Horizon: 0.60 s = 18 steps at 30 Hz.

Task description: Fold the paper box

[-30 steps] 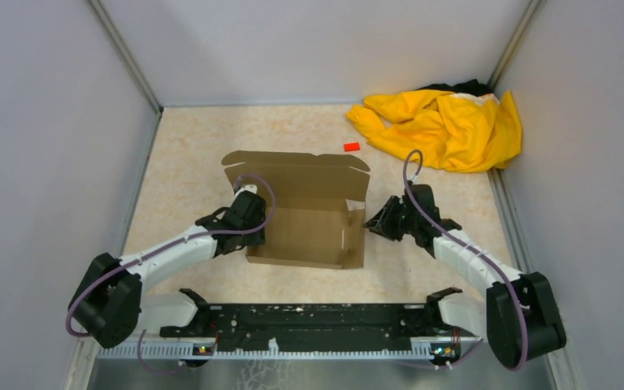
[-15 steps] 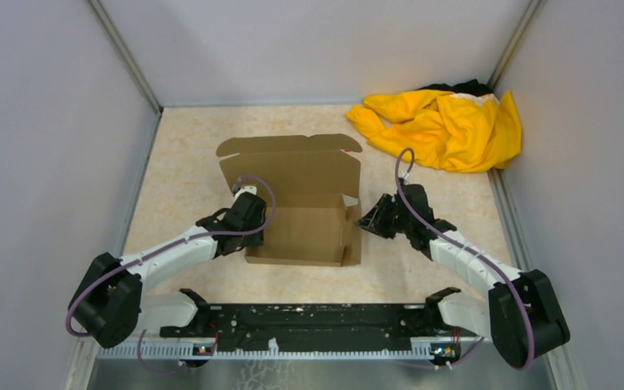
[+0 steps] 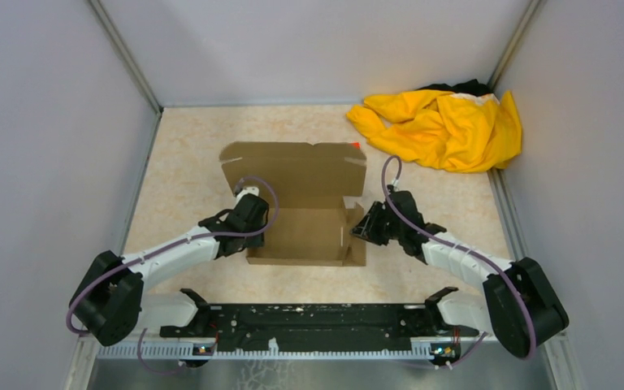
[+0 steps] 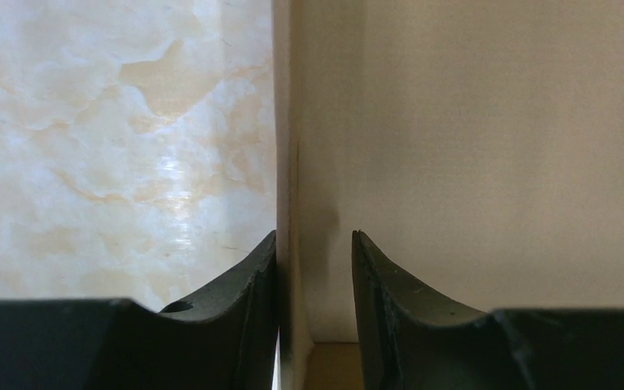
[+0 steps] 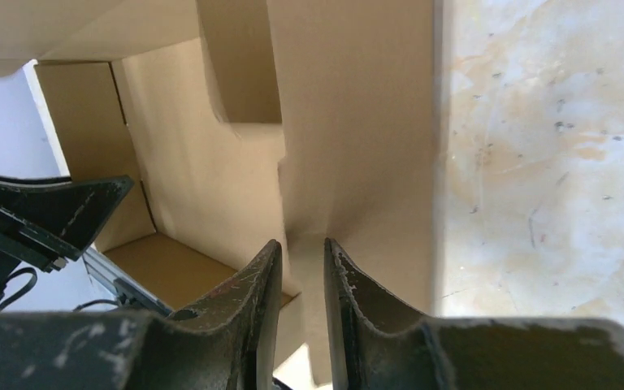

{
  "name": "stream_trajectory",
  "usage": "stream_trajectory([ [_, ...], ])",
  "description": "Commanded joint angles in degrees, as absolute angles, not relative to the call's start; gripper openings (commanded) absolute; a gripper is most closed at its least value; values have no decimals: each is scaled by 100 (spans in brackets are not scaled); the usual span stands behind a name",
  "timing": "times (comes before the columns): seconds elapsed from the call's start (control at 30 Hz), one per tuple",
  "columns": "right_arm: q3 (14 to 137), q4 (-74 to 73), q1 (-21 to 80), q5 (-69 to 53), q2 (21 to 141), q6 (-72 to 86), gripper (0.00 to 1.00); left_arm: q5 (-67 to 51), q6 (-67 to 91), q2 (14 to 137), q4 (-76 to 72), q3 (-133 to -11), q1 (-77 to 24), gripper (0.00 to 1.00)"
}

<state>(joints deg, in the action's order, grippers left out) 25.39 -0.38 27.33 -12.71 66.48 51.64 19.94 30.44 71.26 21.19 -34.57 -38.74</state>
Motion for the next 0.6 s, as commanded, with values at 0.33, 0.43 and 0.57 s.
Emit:
stream_trajectory([
  [0.33,2611,345,3156,-1332,6653,5176,26,1703,3250,7262,1901,-3561,-4042,41],
  [0.43,2780,18,3155,-1130,6472,5098,26,1718,3235,7274,1905,-3553,-4052,41],
  [0.57,2909,-365,3033,-1005,6205,4958,34,1739,3221,7261,1895,-3516,-4052,41],
])
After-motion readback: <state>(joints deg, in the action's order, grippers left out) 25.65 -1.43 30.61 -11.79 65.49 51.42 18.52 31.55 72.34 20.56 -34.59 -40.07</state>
